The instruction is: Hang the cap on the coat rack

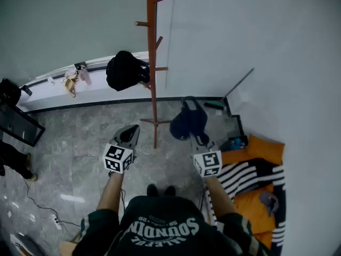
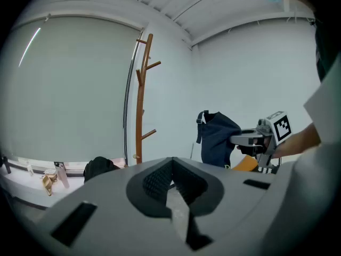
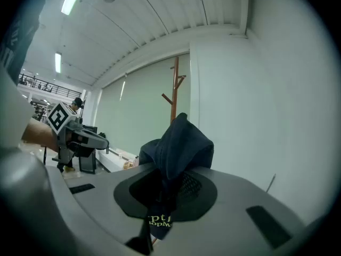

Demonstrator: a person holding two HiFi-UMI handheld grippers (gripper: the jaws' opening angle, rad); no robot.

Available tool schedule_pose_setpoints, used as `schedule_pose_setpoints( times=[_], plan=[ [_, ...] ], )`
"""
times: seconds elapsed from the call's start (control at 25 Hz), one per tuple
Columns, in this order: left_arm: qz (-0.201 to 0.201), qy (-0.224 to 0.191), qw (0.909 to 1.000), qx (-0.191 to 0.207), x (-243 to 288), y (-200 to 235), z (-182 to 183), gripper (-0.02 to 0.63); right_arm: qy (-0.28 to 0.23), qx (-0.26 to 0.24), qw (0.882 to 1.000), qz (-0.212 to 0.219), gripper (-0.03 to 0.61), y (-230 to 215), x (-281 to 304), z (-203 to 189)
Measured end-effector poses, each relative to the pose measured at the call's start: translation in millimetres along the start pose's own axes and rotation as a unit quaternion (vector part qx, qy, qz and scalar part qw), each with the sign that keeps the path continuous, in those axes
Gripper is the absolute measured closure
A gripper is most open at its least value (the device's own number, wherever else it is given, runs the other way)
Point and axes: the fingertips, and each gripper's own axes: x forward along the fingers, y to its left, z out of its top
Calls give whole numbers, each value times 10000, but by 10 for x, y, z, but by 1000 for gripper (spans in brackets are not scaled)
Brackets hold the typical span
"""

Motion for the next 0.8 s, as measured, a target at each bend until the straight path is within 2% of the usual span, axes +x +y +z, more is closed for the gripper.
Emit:
schedule_pose_setpoints(
  times=[0.16, 0.8],
  plan=[
    [-45, -5, 10000, -2, 3, 12, 6, 614, -200, 235, 9995, -12, 545, 33, -4, 71],
    [-257, -35, 9996, -78, 51, 94, -28, 614, -119, 189, 9996, -146, 545, 133, 94, 110]
  ],
)
